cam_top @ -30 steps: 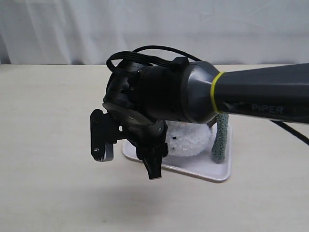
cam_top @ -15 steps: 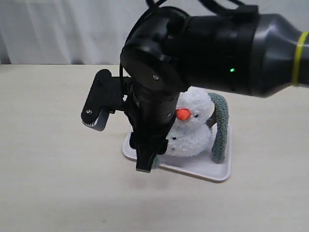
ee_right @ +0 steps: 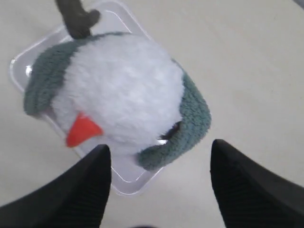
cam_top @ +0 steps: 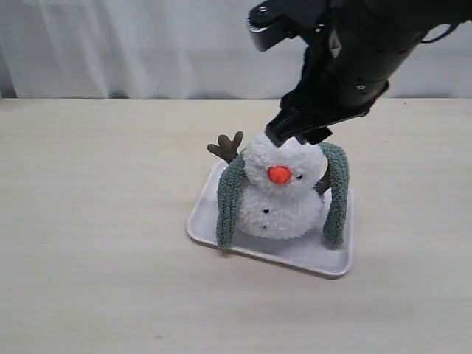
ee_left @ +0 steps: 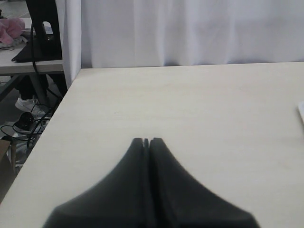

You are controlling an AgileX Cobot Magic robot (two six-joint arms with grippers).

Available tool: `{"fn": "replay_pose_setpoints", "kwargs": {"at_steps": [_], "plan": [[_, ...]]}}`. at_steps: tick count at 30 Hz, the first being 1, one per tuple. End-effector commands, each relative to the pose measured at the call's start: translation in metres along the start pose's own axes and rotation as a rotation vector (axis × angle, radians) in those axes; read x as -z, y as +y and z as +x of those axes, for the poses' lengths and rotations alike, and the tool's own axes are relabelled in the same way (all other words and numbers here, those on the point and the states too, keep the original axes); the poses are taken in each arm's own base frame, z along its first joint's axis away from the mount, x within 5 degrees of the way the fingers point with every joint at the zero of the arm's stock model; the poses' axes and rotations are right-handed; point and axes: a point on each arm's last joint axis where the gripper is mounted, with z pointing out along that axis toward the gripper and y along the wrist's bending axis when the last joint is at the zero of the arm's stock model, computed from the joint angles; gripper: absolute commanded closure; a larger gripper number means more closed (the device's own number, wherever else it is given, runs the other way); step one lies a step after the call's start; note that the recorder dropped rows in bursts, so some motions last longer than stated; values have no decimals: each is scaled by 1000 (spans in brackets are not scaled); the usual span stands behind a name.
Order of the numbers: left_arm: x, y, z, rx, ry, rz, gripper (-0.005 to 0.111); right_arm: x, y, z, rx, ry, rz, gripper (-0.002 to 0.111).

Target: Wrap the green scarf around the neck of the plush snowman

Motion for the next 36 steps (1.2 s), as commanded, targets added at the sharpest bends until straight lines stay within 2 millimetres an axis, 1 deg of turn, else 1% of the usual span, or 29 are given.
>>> {"fn": "replay_pose_setpoints", "kwargs": {"at_steps": [1, 2, 6, 8, 11, 13, 15, 19, 21, 25, 28, 31, 32, 34, 36], "plan": [[0, 0, 0, 5, -7, -3, 107, -25, -34, 18, -124, -3, -31, 51], [0, 0, 0, 5, -7, -3, 107, -33, -40, 24, -136, -15, -24, 51], [0, 0, 0, 5, -7, -3, 107, -58, -50, 37, -154, -82, -10, 52], [0, 0, 0, 5, -7, -3, 107, -69, -49, 41, -185, -155, -36, 60], [0, 0, 0, 5, -7, -3, 107, -79, -43, 44, -179, -248, -53, 76], [0, 0, 0, 5, -7, -3, 107, -81, -41, 45, -177, -270, -58, 81], [0, 0, 0, 5, -7, -3, 107, -82, -41, 45, -174, -273, -57, 79], [0, 0, 0, 5, -7, -3, 107, -82, -41, 47, -174, -243, -56, 57], [0, 0, 0, 5, -7, -3, 107, -84, -40, 51, -173, -203, -55, 48], [0, 0, 0, 5, -7, -3, 107, -85, -42, 59, -177, -112, -41, 47], [0, 0, 0, 5, -7, -3, 107, -87, -50, 66, -242, -62, -27, 47], [0, 0, 0, 5, -7, -3, 107, -96, -51, 83, -280, 20, -35, 47], [0, 0, 0, 5, -7, -3, 107, -101, -49, 90, -278, 30, -40, 47], [0, 0, 0, 5, -7, -3, 107, -110, -40, 99, -295, -18, -70, 48], [0, 0, 0, 5, -7, -3, 107, -118, -30, 106, -322, -134, -107, 49]]}}
